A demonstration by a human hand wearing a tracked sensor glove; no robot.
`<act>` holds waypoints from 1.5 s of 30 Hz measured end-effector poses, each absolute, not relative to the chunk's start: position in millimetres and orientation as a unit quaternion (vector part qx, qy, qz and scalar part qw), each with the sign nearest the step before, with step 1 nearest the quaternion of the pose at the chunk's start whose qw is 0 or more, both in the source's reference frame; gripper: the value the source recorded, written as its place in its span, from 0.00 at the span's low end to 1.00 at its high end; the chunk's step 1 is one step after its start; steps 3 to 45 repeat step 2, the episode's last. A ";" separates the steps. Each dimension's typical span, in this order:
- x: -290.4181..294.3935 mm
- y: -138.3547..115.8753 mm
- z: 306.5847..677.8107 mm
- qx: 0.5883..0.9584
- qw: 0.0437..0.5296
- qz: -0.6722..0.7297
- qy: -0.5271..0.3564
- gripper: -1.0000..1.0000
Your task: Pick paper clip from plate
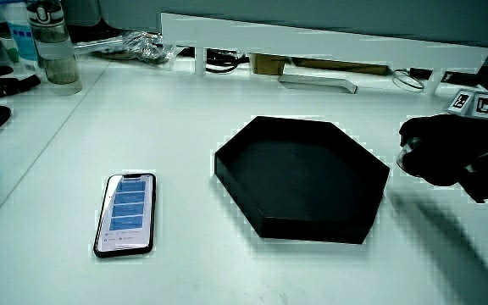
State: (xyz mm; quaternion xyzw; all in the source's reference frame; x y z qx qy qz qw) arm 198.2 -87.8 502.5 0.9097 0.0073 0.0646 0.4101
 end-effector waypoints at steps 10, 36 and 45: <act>191.4 -88.9 498.0 0.910 0.407 0.077 -0.007 1.00; 191.4 -88.9 498.0 0.910 0.407 0.077 -0.007 1.00; 191.4 -88.9 498.0 0.910 0.407 0.077 -0.007 1.00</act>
